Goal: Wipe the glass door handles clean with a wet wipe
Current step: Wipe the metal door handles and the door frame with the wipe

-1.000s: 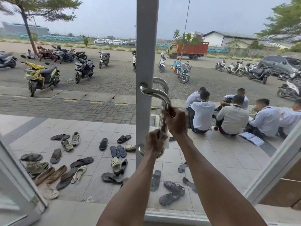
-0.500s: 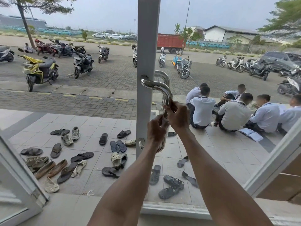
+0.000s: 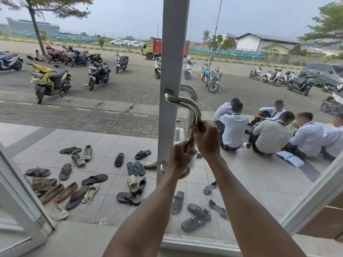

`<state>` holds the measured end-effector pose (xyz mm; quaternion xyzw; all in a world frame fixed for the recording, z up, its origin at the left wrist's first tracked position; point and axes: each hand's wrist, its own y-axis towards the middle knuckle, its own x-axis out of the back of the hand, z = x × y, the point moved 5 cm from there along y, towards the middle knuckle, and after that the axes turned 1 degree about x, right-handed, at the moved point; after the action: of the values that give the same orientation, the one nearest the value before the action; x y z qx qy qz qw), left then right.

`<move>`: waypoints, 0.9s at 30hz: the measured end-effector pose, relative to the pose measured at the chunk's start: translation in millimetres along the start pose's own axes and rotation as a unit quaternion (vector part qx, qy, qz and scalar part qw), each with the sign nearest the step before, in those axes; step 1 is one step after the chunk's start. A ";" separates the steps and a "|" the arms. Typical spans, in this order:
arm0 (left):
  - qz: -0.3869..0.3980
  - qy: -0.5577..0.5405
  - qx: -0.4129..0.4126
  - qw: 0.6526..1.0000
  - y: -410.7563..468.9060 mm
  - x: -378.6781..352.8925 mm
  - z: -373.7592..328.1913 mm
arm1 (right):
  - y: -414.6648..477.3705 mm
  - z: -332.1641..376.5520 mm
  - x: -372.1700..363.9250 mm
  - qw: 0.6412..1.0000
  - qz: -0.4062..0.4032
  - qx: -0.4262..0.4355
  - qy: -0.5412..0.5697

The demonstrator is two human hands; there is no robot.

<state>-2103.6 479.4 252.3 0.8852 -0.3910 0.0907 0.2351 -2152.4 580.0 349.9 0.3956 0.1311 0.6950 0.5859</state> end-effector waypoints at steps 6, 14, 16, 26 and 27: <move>-0.044 0.037 0.009 0.998 -18.4 -14.4 29.3 | -1.1 -2.7 -2.3 1.000 -0.010 0.012 -0.001; 0.108 0.114 0.099 0.983 -27.0 -36.8 71.0 | 0.1 -6.7 -2.2 1.000 -0.006 0.020 0.020; 0.126 0.062 0.090 0.986 -22.9 -31.7 59.5 | -0.8 -7.8 -2.4 1.000 -0.004 0.017 0.018; 0.078 0.005 0.089 0.993 -16.5 -21.6 51.8 | -2.4 -5.4 -5.6 1.000 0.002 -0.008 -0.003; 0.095 0.027 0.114 0.989 -19.8 -24.3 58.2 | -2.0 -5.4 -5.7 1.000 0.006 -0.013 -0.007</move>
<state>-2106.8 478.4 186.3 0.8623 -0.4538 0.1806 0.1340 -2154.7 576.9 342.8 0.3933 0.1152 0.6972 0.5881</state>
